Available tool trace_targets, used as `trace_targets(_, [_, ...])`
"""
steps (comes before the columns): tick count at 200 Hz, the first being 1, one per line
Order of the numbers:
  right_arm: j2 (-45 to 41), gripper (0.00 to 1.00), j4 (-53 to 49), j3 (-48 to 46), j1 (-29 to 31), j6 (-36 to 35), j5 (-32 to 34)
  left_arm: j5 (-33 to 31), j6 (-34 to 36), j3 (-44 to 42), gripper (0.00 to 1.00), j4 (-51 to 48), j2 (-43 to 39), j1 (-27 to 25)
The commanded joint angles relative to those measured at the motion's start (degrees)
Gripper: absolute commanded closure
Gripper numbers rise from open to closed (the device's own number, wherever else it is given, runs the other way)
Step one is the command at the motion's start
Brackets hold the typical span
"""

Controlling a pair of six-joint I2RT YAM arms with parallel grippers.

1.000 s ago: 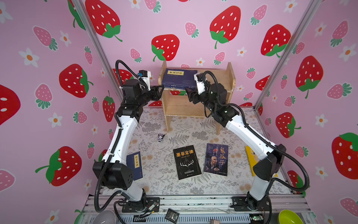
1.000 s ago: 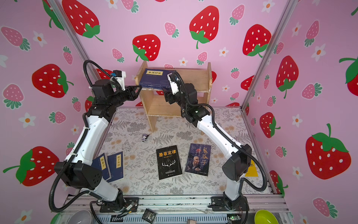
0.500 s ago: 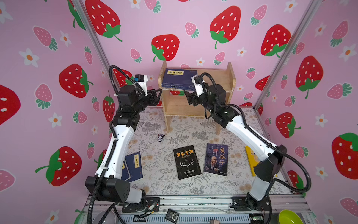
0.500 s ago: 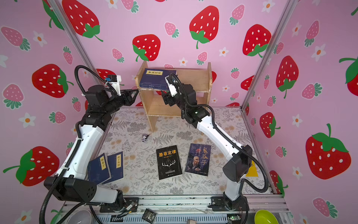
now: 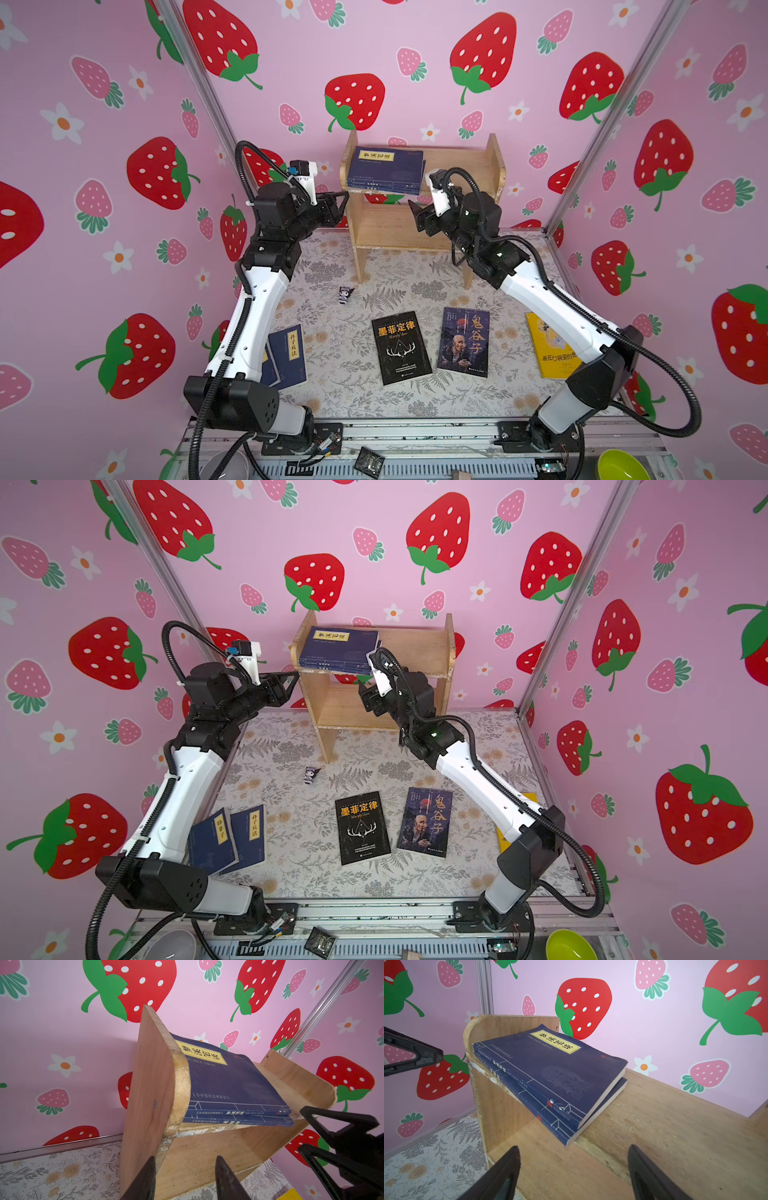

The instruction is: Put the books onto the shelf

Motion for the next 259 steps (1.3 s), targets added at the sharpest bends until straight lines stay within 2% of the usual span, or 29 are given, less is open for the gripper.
trace_targets(1, [2.6,0.2,2.2,3.5,-0.1,-1.4,0.4,0.5,-0.2,-0.1,0.53,1.8,-0.8,0.0])
trace_targets(34, [5.3,0.27,2.4,6.5,-0.6,-0.5,1.0,-0.3,0.6,-0.5,0.53,1.2,-1.7,0.0])
trace_targets(70, [7.8,0.44,1.8,9.0,-1.5,0.3,1.4,-0.7,1.0,-0.6,0.53,0.9,-2.0,0.0])
trace_targets(87, [8.5,0.48,1.7,9.8,-1.7,0.3,0.7,-0.8,1.0,-0.7,0.53,0.9,-2.1,0.0])
trace_targets(99, [9.0,0.55,1.3,10.3,-1.8,-0.3,-0.3,-1.1,1.0,-0.7,0.53,0.9,-2.1,0.0])
trace_targets(108, [9.4,0.56,0.7,11.0,-1.8,-0.6,-0.8,-1.2,1.0,-0.8,0.53,0.9,-2.1,0.0])
trace_targets(125, [9.2,0.49,-0.4,11.2,-1.8,-1.6,-4.2,-1.3,1.0,-0.9,0.53,0.9,-2.2,0.0])
trace_targets(128, [9.1,0.44,-0.5,11.0,-1.8,-1.8,-4.9,-1.3,1.0,-0.9,0.53,1.0,-2.2,0.0])
trace_targets(137, [8.5,0.38,-0.6,10.4,-1.8,-1.6,-6.4,-1.4,1.1,-1.0,0.53,1.0,-2.2,0.0])
trace_targets(150, [7.2,0.36,-0.3,9.8,-1.8,-0.4,-7.2,-1.4,0.9,-0.9,0.52,1.2,-2.0,0.0])
trace_targets(157, [6.6,0.34,-0.3,9.8,-1.8,0.2,-7.2,-1.4,0.9,-0.9,0.52,1.3,-1.9,0.0])
trace_targets(169, [5.4,0.25,-0.4,10.3,-1.8,2.3,-6.0,-1.3,0.7,-0.9,0.52,1.5,-1.7,0.0])
trace_targets(180, [4.4,0.17,-0.5,11.6,-1.8,6.3,-1.3,-1.3,0.4,-0.8,0.52,1.9,-1.4,0.0])
trace_targets(196, [4.8,0.13,-4.3,16.3,-1.9,17.3,9.0,-1.4,-0.5,-0.5,0.52,2.8,-0.8,0.0])
trace_targets(208, [6.4,0.11,-9.5,21.0,-2.1,24.1,12.9,-1.4,-1.3,0.0,0.52,3.5,-0.3,0.0])
trace_targets(235, [11.3,0.12,-16.6,31.2,-2.1,29.1,9.5,-0.6,-2.6,0.8,0.51,4.6,0.6,0.0])
trace_targets(259, [14.0,0.12,-17.8,34.9,-2.2,30.2,8.5,0.5,-3.5,1.6,0.51,5.2,1.2,0.0])
